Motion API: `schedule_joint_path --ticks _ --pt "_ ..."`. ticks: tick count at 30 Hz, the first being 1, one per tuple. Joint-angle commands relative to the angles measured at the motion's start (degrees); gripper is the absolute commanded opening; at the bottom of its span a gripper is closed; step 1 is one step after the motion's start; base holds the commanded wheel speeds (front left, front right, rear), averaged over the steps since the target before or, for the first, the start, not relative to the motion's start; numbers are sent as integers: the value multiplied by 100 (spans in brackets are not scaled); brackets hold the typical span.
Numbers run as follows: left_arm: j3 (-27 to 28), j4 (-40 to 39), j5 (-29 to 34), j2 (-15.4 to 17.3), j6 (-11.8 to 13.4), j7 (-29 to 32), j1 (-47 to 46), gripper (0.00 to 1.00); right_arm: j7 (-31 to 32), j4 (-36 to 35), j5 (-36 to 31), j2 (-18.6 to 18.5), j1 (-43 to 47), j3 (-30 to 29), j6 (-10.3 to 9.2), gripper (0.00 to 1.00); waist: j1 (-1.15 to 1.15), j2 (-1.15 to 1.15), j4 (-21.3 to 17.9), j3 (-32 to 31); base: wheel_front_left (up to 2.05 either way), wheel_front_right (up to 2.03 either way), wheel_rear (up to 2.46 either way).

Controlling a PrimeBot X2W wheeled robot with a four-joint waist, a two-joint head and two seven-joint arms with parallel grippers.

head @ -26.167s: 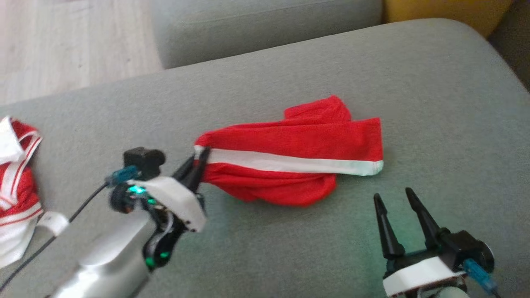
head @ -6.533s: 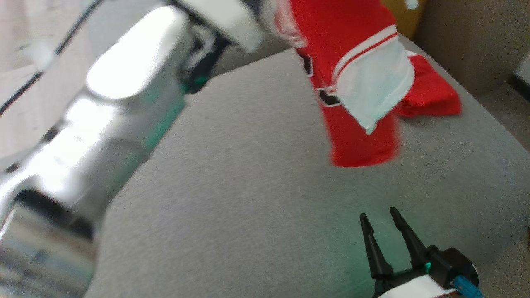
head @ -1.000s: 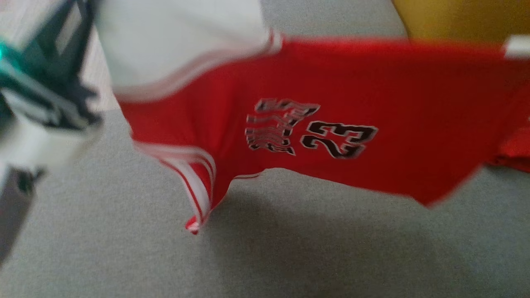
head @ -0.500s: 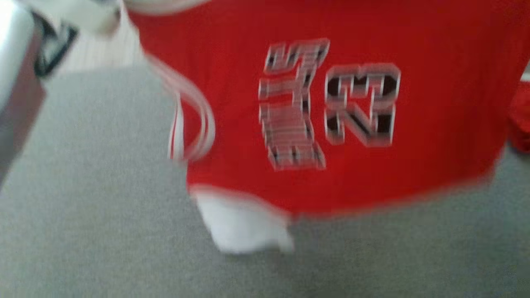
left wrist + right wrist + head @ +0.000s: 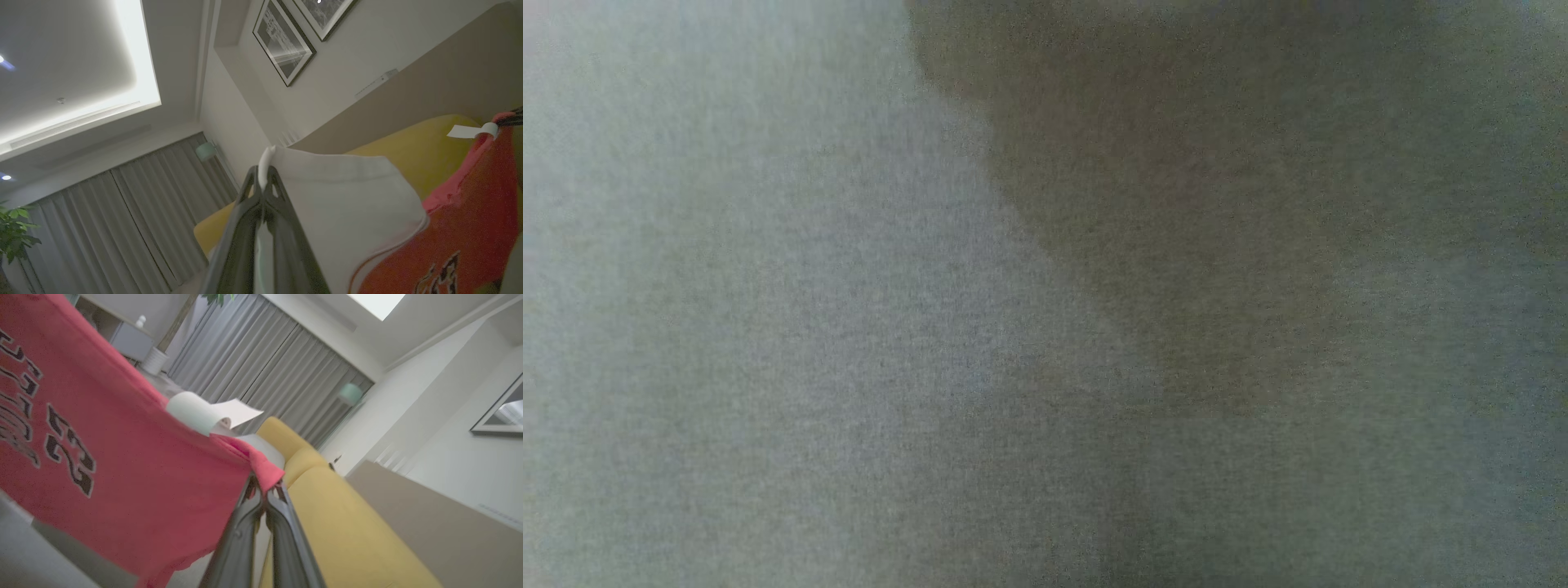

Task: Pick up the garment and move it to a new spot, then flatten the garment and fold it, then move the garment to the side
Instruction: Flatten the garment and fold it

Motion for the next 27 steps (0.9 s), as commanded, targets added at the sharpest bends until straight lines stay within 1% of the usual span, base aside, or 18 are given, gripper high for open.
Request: schedule_joint_path --ticks 1,4,6,11,15,18,20,21,22,23,26,27 --pt "-56 -310 -166 356 -5 -2 80 0 -65 26 32 -115 87 110 37 0 -2 0 131 471 0 0 0" --pt "-293 -692 -455 645 -6 -3 574 0 -100 293 207 -34 259 422 37 0 -2 0 163 650 0 0 0" --pt "-337 -931 -589 847 -7 -3 993 0 -121 456 372 32 422 590 37 0 -2 0 178 705 0 0 0" --pt "-272 -1546 -616 1338 -8 -3 2500 0 -156 734 755 229 1156 641 37 0 -2 0 153 461 0 0 0" --pt "-154 -2006 -666 1697 42 -3 3922 0 -159 540 919 240 2100 369 37 0 -2 0 92 37 0 0 0" --pt "-61 -2311 -796 1898 141 -4 4973 0 -160 344 980 214 2958 182 37 0 -2 0 42 -350 0 0 0" --pt "-101 -2498 -856 1989 189 -4 5645 0 -160 195 1012 187 3524 30 37 0 -2 0 30 -610 0 0 0" --pt "-101 -2498 -856 1989 189 -4 5645 0 -160 195 1012 187 3524 30 37 0 -2 0 30 -610 0 0 0" --pt "-202 -2626 -823 2127 273 -4 6242 0 -160 32 998 165 4075 -84 37 0 -2 0 8 -837 0 0 0" --pt "-202 -2626 -823 2127 273 -4 6242 0 -160 32 998 165 4075 -84 37 0 -2 0 8 -837 0 0 0" --pt "-255 -2733 -926 2195 458 -4 7069 0 -160 -150 926 210 4837 -252 37 0 -2 0 -33 -1183 0 0 0" --pt "-295 -2763 -978 2189 484 -4 7343 0 -160 -188 891 230 5080 -307 37 0 -2 0 -40 -1284 0 0 0"
